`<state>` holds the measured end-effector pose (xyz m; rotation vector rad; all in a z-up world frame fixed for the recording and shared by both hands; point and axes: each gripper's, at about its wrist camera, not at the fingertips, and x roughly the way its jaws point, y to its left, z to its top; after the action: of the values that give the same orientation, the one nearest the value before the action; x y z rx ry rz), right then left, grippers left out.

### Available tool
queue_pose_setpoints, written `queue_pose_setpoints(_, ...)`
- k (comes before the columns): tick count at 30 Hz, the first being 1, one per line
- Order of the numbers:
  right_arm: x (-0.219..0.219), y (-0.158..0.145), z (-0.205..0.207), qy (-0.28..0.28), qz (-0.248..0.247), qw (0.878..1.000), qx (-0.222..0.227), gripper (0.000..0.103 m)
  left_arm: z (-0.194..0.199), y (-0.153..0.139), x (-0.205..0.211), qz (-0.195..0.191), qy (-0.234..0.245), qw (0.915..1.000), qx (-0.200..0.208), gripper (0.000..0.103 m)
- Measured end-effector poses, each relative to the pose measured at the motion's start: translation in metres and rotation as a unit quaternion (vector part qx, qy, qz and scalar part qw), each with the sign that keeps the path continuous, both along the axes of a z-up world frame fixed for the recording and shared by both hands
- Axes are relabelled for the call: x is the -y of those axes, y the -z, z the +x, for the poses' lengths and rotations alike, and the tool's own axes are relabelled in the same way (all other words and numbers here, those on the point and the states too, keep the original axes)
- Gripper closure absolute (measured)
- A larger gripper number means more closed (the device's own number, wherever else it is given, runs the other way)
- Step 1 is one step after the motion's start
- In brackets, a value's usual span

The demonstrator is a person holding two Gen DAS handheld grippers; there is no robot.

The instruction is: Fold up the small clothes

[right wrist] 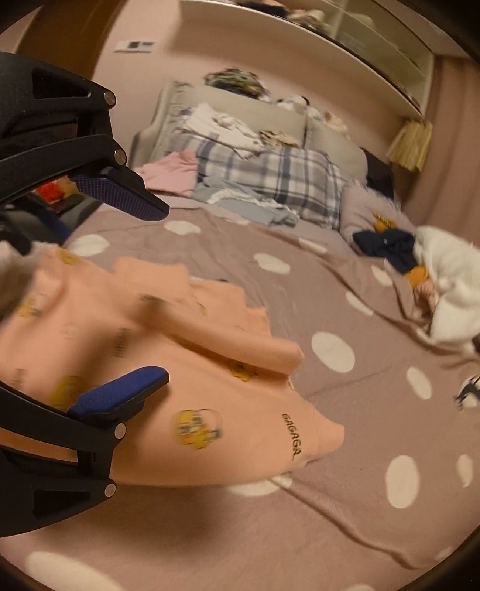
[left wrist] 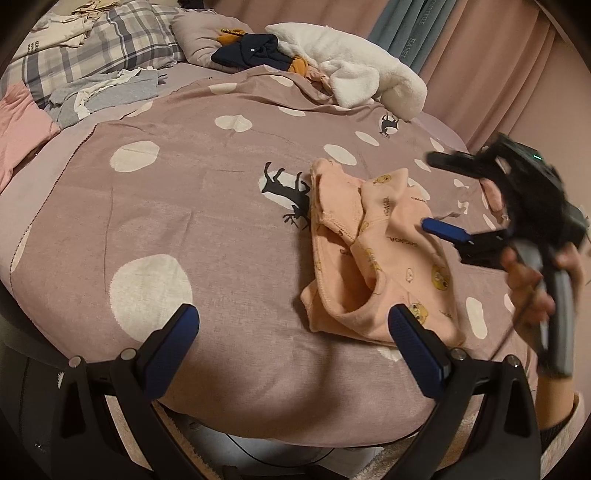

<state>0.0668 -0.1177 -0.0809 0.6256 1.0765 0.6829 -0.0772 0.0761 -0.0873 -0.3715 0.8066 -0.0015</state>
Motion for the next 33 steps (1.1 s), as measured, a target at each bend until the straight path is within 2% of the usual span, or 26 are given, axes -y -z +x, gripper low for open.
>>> queue_pose_setpoints(3, -0.015, 0.013, 0.020, 0.006, 0.004, 0.999, -0.034, 0.021, 0.001, 0.002, -0.004, 0.003, -0.005, 1.0000, -0.002, 0.001)
queue_pose_setpoints(6, -0.035, 0.016, 0.026, -0.008, 0.006, 0.999, -0.046, 0.021, 0.004, 0.005, -0.008, 0.000, -0.009, 0.9999, -0.006, 0.001)
queue_pose_setpoints(7, -0.041, 0.014, 0.025, -0.019, 0.007, 0.999, -0.042, 0.021, 0.005, 0.006, -0.009, 0.000, -0.009, 0.9999, -0.007, 0.001)
queue_pose_setpoints(10, -0.063, -0.007, 0.008, -0.074, -0.001, 0.997, 0.005, 0.020, 0.008, 0.007, -0.010, -0.004, -0.010, 0.9999, -0.010, 0.001)
queue_pose_setpoints(12, -0.066, -0.019, -0.002, -0.110, 0.014, 0.994, 0.024, 0.020, 0.010, 0.007, -0.009, -0.007, -0.008, 0.9999, -0.010, 0.001)
queue_pose_setpoints(14, -0.062, -0.031, -0.009, -0.120, 0.021, 0.992, 0.035, 0.020, 0.011, 0.007, -0.009, -0.013, -0.006, 0.9999, -0.009, 0.001)
queue_pose_setpoints(19, -0.024, -0.055, -0.020, -0.085, -0.032, 0.993, 0.075, 0.020, 0.017, 0.004, -0.006, -0.028, 0.019, 0.9994, -0.005, 0.001)
queue_pose_setpoints(23, 0.017, -0.049, -0.016, -0.038, -0.063, 0.995, 0.069, 0.015, 0.032, 0.005, -0.006, -0.055, 0.051, 0.9971, -0.010, 0.001)
queue_pose_setpoints(26, 0.041, -0.029, -0.010, -0.007, -0.087, 0.995, 0.041, 0.015, 0.048, 0.009, -0.004, -0.102, 0.082, 0.9912, -0.018, 0.001)
queue_pose_setpoints(28, 0.057, -0.011, -0.008, 0.000, -0.089, 0.996, 0.016, 0.015, 0.065, 0.014, 0.001, -0.148, 0.117, 0.9814, -0.035, 0.001)
queue_pose_setpoints(30, 0.068, 0.003, -0.007, 0.003, -0.085, 0.996, -0.007, 0.015, 0.081, 0.021, 0.009, -0.190, 0.152, 0.9677, -0.066, 0.001)
queue_pose_setpoints(33, 0.073, 0.025, -0.007, 0.000, -0.070, 0.997, -0.034, 0.015, 0.097, 0.035, 0.021, -0.232, 0.186, 0.9495, -0.099, 0.001)
